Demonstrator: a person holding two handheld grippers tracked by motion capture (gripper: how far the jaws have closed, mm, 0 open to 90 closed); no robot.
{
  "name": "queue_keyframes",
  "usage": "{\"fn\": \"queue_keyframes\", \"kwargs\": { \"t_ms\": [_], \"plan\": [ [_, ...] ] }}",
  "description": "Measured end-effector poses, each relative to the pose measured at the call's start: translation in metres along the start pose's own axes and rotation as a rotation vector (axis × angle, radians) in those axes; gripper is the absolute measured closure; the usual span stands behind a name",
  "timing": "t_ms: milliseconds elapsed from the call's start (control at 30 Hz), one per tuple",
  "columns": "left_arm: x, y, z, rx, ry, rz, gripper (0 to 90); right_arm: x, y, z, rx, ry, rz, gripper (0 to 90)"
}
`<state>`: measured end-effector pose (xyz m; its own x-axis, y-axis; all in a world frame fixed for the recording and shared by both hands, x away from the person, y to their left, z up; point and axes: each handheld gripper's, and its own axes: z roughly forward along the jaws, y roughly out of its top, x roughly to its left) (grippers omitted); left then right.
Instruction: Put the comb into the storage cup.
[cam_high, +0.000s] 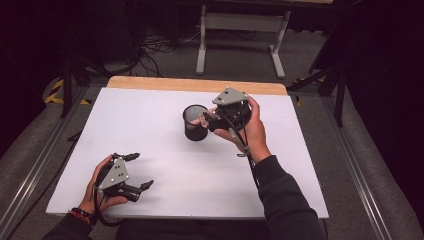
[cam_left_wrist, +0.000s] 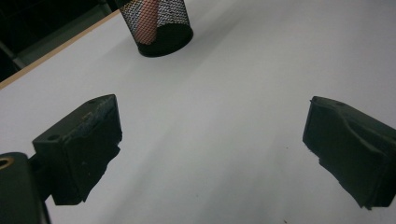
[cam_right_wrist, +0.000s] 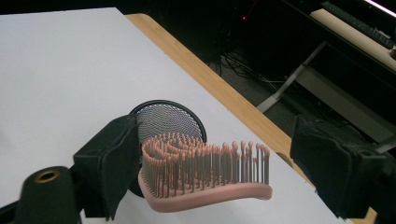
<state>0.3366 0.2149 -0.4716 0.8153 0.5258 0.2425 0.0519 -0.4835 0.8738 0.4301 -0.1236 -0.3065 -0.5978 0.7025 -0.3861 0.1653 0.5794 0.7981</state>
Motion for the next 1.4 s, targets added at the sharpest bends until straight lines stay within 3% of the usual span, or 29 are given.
{"fn": "queue_keyframes", "kwargs": {
  "t_ms": [333, 667, 1400],
  "plan": [
    [0.0, 0.0, 0.0, -0.001, -0.004, -0.001, 5.4, -0.002, -0.005, -0.009, -0.023, -0.005, -0.006, 15.7],
    [0.0, 0.0, -0.001, -0.005, 0.01, -0.005, 5.6, -0.004, -0.014, -0.018, -0.06, -0.012, 0.018, 15.3],
    [0.0, 0.0, 0.0, 0.0, 0.006, -0.003, 5.5, 0.001, -0.033, -0.036, -0.123, -0.043, -0.007, 14.5]
  ]
}}
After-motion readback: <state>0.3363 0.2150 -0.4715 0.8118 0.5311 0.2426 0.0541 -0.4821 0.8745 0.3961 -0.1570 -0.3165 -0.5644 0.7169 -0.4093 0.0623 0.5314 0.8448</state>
